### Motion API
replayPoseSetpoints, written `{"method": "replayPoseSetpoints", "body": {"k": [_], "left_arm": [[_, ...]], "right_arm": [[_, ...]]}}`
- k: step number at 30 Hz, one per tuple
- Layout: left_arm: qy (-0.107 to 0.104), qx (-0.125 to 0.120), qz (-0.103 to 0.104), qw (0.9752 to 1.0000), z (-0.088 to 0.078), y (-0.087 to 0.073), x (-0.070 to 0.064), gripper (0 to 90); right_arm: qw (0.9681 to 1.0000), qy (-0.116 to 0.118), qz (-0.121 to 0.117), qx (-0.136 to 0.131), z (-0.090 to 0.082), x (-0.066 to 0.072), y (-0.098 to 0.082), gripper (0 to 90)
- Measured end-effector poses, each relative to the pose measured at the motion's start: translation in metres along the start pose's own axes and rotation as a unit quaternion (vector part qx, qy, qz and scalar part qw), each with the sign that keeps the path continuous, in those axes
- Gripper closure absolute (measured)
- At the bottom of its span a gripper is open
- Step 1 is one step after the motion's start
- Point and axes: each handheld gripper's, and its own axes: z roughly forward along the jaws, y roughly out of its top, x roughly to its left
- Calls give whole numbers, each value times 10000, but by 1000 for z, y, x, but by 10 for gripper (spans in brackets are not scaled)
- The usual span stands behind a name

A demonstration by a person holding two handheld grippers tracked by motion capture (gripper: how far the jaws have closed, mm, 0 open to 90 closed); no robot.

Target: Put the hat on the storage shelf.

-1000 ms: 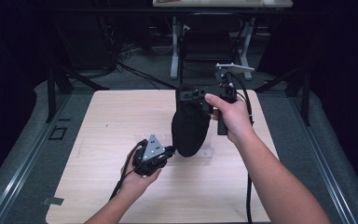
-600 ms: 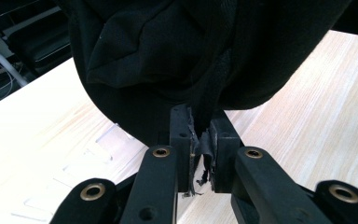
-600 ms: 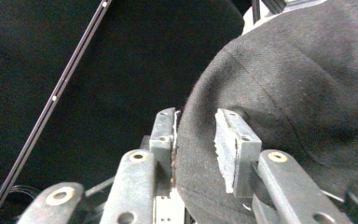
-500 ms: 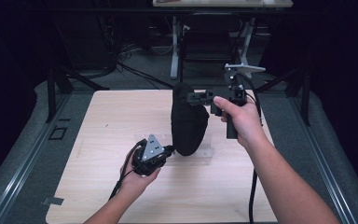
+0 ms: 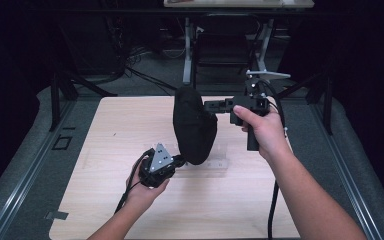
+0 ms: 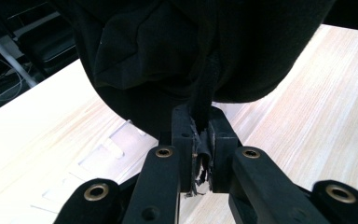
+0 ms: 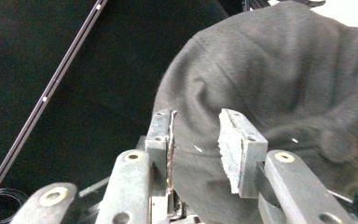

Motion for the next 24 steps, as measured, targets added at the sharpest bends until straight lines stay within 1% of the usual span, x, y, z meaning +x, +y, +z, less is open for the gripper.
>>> {"method": "replayPoseSetpoints", "body": {"k": [4, 8, 14, 15, 20, 23, 24], "left_arm": [[25, 7, -12, 10000, -1, -2, 2, 847], [21, 28, 0, 10000, -2, -6, 2, 848], [27, 34, -91, 9999, -3, -11, 5, 847], [18, 33, -150, 9999, -3, -12, 6, 847], [37, 93, -129, 9999, -3, -16, 8, 846], [27, 112, -175, 9998, -2, -20, 8, 846], [7, 126, -231, 9997, -2, -21, 9, 846]], "right_arm": [[10000, -12, -8, 10, -1, -2, -1, 648], [10000, -25, 4, -46, -3, -4, -1, 643], [10000, -41, 30, -37, -5, -6, -1, 642], [10000, -43, 20, -39, -5, -7, -1, 642], [10000, -32, 34, -47, -5, -7, -2, 641], [10000, -37, 43, -58, -5, -9, -3, 639], [10000, -28, 45, -57, -5, -9, -3, 638]]}}
